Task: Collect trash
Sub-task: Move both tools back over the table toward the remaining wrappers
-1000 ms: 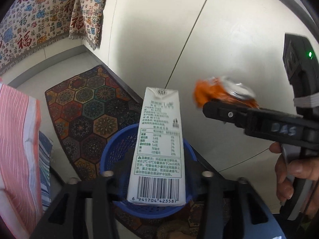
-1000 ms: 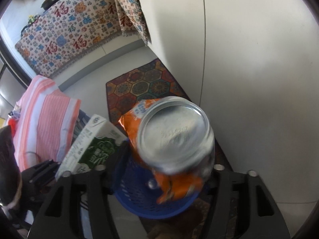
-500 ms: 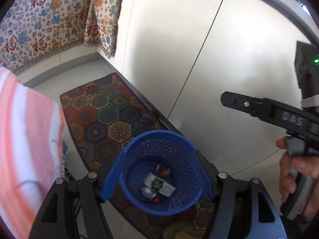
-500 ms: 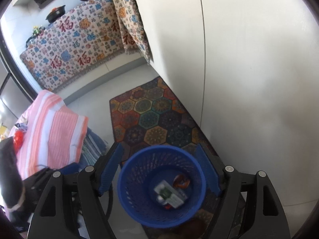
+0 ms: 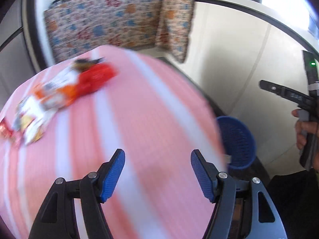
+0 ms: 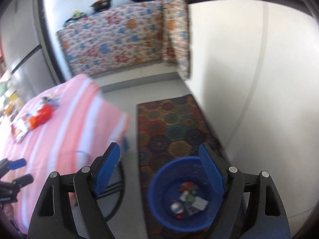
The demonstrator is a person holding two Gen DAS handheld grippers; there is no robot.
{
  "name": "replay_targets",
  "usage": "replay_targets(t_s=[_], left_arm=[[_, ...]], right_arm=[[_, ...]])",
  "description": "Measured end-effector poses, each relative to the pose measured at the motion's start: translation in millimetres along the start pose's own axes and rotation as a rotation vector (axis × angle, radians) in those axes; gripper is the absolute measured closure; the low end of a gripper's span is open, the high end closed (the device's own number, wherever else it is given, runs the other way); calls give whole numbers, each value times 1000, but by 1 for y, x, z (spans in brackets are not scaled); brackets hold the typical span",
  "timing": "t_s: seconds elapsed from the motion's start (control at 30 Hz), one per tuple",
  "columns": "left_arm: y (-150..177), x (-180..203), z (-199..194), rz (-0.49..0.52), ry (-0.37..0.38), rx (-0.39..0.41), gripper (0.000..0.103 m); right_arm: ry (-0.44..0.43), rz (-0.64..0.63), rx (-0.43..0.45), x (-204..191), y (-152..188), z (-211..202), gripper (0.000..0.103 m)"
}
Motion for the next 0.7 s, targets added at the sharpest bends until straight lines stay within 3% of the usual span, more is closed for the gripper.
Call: replay_targets(t_s=[0.17, 0.3, 0.47, 0.53, 0.7], left_arm=[[19, -72, -9, -65, -159, 6, 33], [23, -124, -17, -131, -210, 16, 33], [22, -181, -26, -214, -251, 27, 25], [23, -198, -29, -232, -261, 25, 14], [25, -230, -30, -246, -265, 13, 2]], right_arm=[[-168, -156, -31, -113, 2, 22, 19], [-269, -290, -88, -192, 11, 45, 20], [-262, -426, -139, -250, 16, 72, 19], [-267, -429, -160, -263, 16, 77, 15], [-230, -364, -195, -287, 6, 94, 4]])
Point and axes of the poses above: each gripper's, at about its wrist camera, not at the fingertips, and z roughly the way its jaws point, x to its right, y to its underside, the point moved 1 cm from there along z, roughly the way its jaws point, and after that the axes turned 7 degrees about -z, right-handed, at the moved point
